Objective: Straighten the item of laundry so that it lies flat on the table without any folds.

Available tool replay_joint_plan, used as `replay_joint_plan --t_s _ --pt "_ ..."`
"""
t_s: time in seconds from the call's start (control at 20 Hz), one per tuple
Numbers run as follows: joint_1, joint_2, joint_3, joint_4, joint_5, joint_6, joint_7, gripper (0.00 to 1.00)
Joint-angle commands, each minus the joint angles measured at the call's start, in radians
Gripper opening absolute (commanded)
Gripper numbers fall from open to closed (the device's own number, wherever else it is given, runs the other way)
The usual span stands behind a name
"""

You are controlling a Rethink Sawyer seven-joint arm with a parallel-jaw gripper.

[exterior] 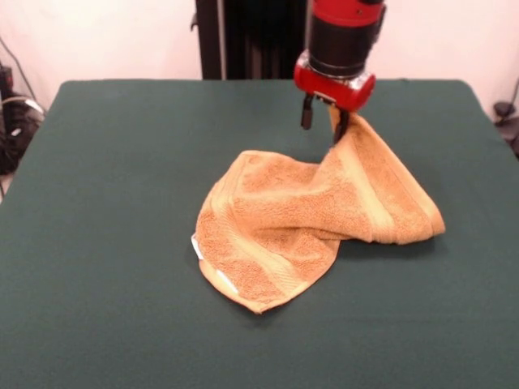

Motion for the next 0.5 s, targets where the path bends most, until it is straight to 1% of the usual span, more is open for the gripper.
replay_joint_plan --t_s 0.05,0.1,0.25,0.5 --pt "-0.02 0.011 0.14 0.101 0.094 0.073 0.269 1.0" --pt "-0.029 0.009 0.156 0.108 0.096 0.061 0.268 1.0" --pt "-0.085 0.002 0.244 0.153 0.12 0.006 0.259 1.0" --pt "-0.149 0.0 0.338 0.197 0.137 -0.054 0.259 1.0"
